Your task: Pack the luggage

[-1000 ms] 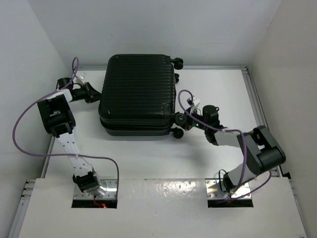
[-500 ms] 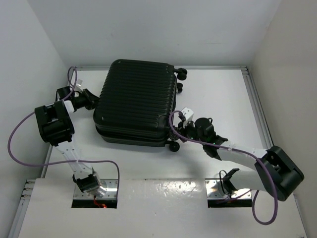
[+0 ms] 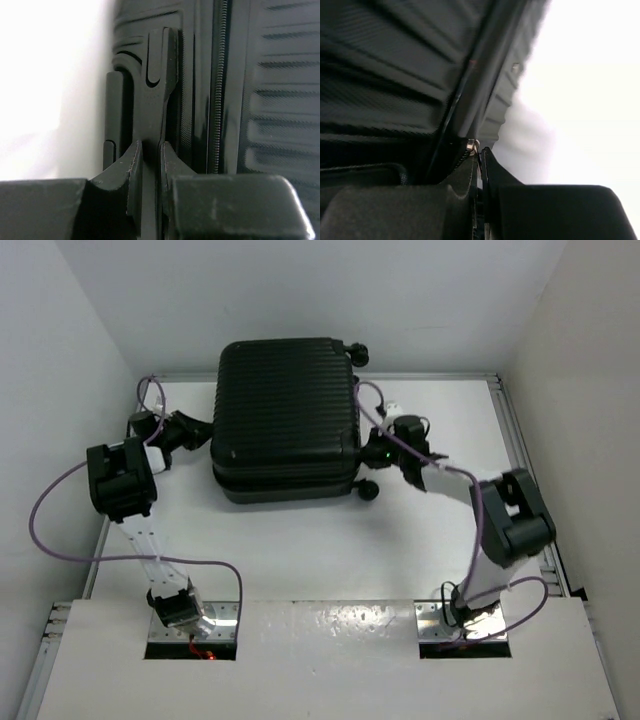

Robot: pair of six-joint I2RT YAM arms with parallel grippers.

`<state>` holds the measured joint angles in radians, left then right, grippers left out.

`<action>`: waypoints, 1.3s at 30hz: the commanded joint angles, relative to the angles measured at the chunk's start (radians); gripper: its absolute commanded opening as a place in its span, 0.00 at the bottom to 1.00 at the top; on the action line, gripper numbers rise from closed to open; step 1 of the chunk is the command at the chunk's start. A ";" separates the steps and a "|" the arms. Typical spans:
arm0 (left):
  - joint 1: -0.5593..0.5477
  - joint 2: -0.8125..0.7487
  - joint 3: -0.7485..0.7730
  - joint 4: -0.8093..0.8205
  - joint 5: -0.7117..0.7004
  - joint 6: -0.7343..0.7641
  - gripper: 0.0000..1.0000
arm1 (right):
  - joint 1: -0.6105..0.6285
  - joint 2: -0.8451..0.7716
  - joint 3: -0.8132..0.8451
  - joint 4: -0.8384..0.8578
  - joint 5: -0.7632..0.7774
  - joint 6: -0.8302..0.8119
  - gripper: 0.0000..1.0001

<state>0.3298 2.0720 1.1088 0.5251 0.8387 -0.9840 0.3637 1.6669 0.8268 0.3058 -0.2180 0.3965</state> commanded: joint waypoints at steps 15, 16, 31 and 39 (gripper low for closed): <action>-0.313 0.066 -0.089 0.338 -0.121 -0.453 0.00 | 0.011 -0.210 -0.173 0.023 0.184 0.158 0.00; -0.313 0.056 -0.102 0.339 -0.121 -0.440 0.00 | 0.003 -0.197 -0.143 0.013 0.196 0.168 0.00; -0.102 -0.262 0.117 -0.395 -0.167 0.783 0.98 | -0.253 0.028 0.065 0.208 -0.010 0.186 0.00; -0.173 -0.378 0.396 -0.909 0.082 1.547 1.00 | -0.299 0.106 0.026 0.419 -0.407 0.347 0.00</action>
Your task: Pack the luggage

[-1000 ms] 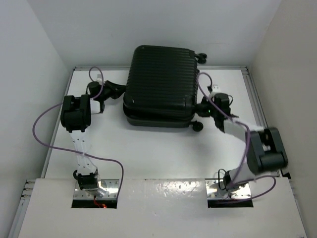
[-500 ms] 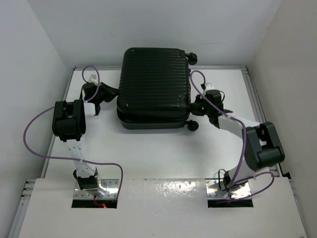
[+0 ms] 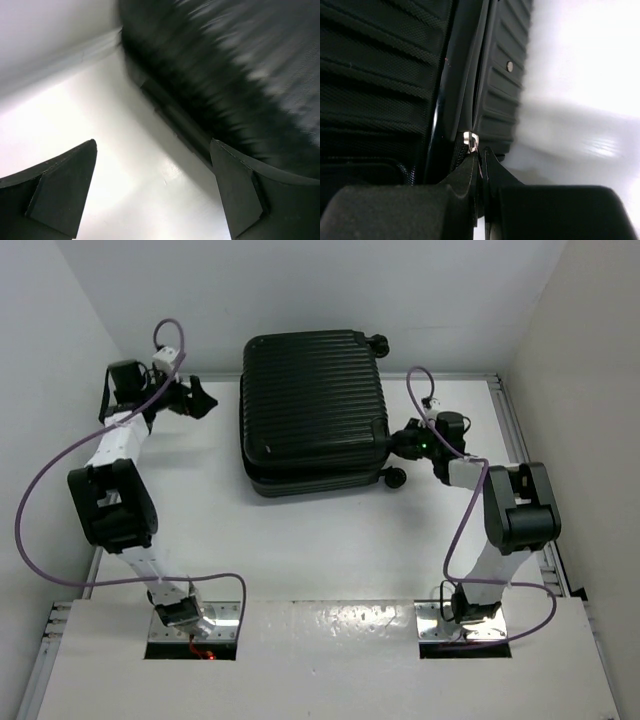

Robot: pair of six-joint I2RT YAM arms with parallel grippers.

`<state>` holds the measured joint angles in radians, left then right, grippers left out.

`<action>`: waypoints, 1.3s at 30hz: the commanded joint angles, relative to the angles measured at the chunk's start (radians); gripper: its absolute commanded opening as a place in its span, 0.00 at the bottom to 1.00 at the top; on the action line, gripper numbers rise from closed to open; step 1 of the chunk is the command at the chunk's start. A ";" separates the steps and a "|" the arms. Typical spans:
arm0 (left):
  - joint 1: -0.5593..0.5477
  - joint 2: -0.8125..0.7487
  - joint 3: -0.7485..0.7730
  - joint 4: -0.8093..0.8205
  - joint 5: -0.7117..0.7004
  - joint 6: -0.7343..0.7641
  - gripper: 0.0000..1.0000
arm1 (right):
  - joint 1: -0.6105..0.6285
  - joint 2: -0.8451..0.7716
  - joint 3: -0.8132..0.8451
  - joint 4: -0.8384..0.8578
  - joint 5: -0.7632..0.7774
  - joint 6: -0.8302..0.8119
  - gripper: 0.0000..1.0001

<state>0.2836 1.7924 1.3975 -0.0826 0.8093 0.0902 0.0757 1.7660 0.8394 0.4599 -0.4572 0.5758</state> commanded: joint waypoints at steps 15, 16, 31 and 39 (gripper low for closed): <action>-0.737 -0.209 -0.021 -0.393 -0.149 0.642 0.64 | 0.061 0.089 0.049 0.398 -0.284 0.409 0.00; -0.748 -0.197 -0.022 -0.393 -0.150 0.641 0.60 | 0.061 0.092 0.041 0.399 -0.284 0.426 0.00; -0.929 -0.116 -0.146 -0.082 -0.407 0.764 0.94 | 0.064 0.076 0.009 0.368 -0.261 0.496 0.00; -1.012 0.060 -0.095 0.227 -0.780 0.669 0.96 | 0.102 0.009 -0.086 0.423 -0.256 0.457 0.00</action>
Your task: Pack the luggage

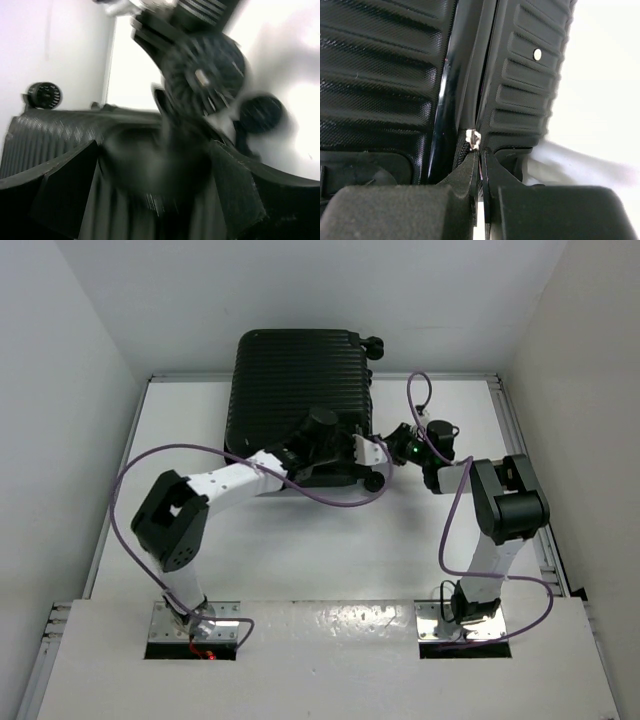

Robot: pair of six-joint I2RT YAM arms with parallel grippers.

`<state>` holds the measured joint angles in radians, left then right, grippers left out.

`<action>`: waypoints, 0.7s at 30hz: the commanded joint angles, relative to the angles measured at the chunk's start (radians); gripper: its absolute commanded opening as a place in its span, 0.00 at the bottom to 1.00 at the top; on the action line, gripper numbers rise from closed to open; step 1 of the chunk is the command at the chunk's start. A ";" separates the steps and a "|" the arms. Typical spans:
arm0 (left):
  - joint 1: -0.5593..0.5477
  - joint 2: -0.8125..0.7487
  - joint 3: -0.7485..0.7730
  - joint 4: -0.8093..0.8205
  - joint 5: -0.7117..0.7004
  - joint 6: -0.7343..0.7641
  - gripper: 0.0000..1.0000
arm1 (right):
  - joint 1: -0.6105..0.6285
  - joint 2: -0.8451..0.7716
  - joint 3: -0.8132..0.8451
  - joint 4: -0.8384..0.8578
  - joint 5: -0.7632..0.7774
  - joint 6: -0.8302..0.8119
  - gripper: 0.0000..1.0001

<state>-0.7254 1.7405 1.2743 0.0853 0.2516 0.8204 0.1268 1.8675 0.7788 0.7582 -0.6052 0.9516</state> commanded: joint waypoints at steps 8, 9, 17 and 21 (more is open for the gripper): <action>0.029 0.347 0.330 0.086 -0.387 -0.184 0.94 | 0.059 -0.206 -0.177 0.161 -0.090 -0.002 0.00; 0.029 0.361 0.330 0.123 -0.400 -0.172 0.94 | 0.062 -0.221 -0.199 0.159 -0.076 -0.014 0.00; 0.096 0.477 0.504 0.053 -0.430 -0.317 0.94 | 0.154 -0.340 -0.265 0.208 -0.002 -0.186 0.00; 0.148 0.539 0.596 0.002 -0.368 -0.443 0.98 | 0.272 -0.363 -0.233 0.132 0.137 -0.349 0.00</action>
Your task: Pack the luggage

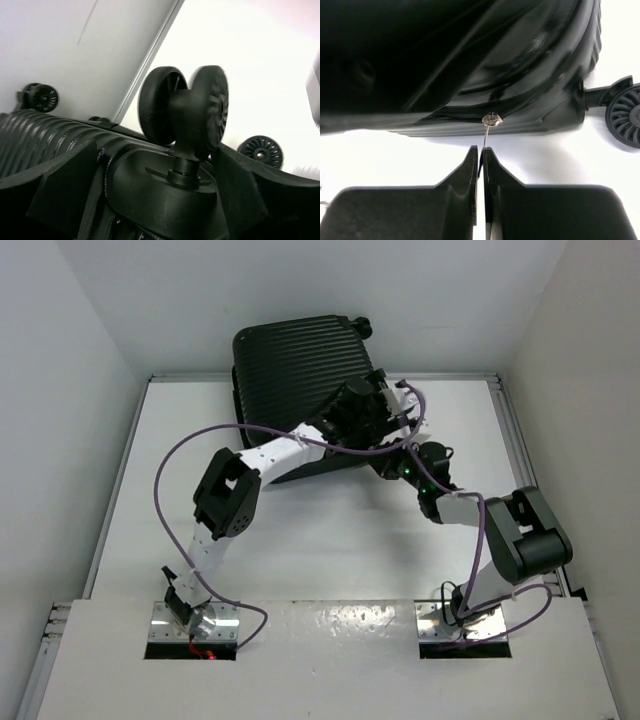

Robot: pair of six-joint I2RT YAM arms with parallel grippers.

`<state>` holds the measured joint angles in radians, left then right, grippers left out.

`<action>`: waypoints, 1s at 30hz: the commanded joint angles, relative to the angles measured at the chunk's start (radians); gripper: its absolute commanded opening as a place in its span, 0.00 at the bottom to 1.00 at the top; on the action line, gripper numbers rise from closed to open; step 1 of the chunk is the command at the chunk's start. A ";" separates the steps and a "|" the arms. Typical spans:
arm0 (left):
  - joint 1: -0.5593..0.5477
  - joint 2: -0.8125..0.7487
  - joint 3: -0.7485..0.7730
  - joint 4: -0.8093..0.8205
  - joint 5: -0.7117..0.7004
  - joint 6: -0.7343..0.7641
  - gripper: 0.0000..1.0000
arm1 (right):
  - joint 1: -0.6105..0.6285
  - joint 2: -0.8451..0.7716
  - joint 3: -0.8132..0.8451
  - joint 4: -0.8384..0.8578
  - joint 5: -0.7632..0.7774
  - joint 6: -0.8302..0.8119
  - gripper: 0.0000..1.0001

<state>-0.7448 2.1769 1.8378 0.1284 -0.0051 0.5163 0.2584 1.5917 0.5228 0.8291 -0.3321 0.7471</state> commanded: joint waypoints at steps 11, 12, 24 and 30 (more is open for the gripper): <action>0.464 -0.280 -0.125 -0.036 0.487 -0.824 0.99 | 0.081 0.004 0.175 -0.176 0.079 -0.198 0.00; 0.514 -0.331 -0.199 -0.036 0.463 -0.838 0.99 | 0.065 0.008 0.180 -0.208 0.068 -0.199 0.00; 0.900 -0.322 -0.246 -0.403 0.206 -0.797 0.85 | -0.067 0.033 0.287 -0.355 0.015 -0.265 0.00; 0.935 -0.088 -0.080 -0.578 0.257 -0.869 0.60 | -0.067 0.048 0.341 -0.407 0.013 -0.270 0.00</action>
<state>0.1879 2.0476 1.7283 -0.2733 0.2180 -0.3008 0.2077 1.6348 0.7937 0.3954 -0.3614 0.5064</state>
